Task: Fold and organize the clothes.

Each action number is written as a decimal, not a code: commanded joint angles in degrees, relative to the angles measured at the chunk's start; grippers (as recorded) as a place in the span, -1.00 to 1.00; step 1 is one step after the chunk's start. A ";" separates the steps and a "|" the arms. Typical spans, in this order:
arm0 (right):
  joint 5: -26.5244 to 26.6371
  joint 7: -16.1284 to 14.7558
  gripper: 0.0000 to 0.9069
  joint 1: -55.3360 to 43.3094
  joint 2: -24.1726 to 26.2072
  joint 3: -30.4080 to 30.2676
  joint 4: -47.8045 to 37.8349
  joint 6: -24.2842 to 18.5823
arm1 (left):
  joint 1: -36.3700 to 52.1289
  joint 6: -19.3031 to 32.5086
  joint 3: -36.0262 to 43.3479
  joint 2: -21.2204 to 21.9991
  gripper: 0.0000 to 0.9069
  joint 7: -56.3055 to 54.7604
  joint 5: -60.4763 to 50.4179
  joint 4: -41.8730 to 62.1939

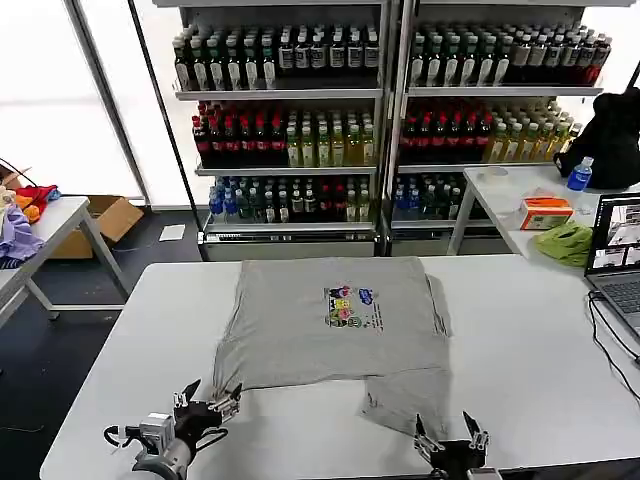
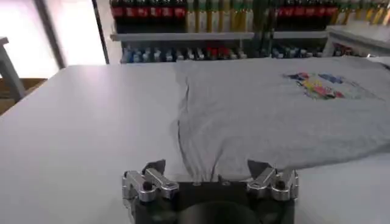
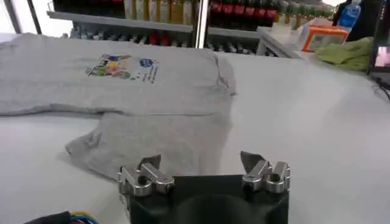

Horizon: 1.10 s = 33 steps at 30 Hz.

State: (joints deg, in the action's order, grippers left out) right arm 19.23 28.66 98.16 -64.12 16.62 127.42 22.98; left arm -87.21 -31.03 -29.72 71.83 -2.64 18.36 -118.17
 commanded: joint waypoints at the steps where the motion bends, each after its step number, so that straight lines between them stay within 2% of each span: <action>1: -0.37 -0.07 1.00 -0.56 -1.02 -0.97 -1.55 -0.12 | 0.62 -0.07 0.33 0.15 1.00 -0.08 0.03 1.03; 10: -0.74 -0.40 1.00 -0.81 -2.02 -1.53 -3.77 -0.35 | 1.89 0.18 0.76 0.29 0.98 -0.04 0.06 3.37; 11: -0.80 -0.46 0.91 -0.76 -1.97 -1.55 -3.96 -0.35 | 1.89 0.18 0.82 0.22 0.67 -0.05 0.06 3.48; 12: -0.80 -0.47 0.82 -0.69 -1.88 -1.56 -4.16 -0.33 | 1.88 0.19 0.94 0.17 0.44 -0.05 0.06 3.61; 13: -0.85 -0.49 0.51 -0.61 -1.81 -1.58 -4.49 -0.36 | 1.82 0.20 1.06 0.19 -0.02 -0.08 0.05 3.72; 14: -0.98 -0.53 0.31 -0.46 -1.72 -1.63 -4.73 -0.45 | 1.70 0.22 1.22 0.23 -0.22 -0.09 0.01 3.82; 15: -1.04 -0.59 -0.18 -0.29 -1.60 -1.70 -4.94 -0.65 | 1.58 0.22 1.45 0.29 -0.71 -0.09 -0.05 3.88; 16: -1.02 -0.62 -0.49 -0.18 -1.53 -1.77 -5.19 -0.80 | 1.48 0.22 1.63 0.33 -0.82 -0.11 -0.11 3.89; 17: -1.04 -0.63 -0.96 -0.11 -1.52 -1.81 -5.22 -0.92 | 1.36 0.21 1.78 0.40 -0.87 -0.13 -0.19 3.94; 19: -1.04 -0.67 -1.00 0.03 -1.56 -1.93 -5.72 -1.35 | 1.17 0.19 1.98 0.43 -0.98 -0.22 -0.33 3.87; 26: -1.65 -1.45 -1.00 -0.05 -1.64 -2.34 -5.58 -3.80 | 0.78 0.27 2.85 0.60 -0.98 -0.29 -0.33 3.14; 33: -4.15 -4.67 -1.00 -0.51 -1.22 -0.07 -1.49 -5.53 | 1.67 1.79 2.77 1.13 -1.00 -0.19 -0.15 3.14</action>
State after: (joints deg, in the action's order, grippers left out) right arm 16.92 26.49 97.98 -65.37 15.20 122.95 19.59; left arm -86.02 -30.10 -27.10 72.73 -2.91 18.08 -115.23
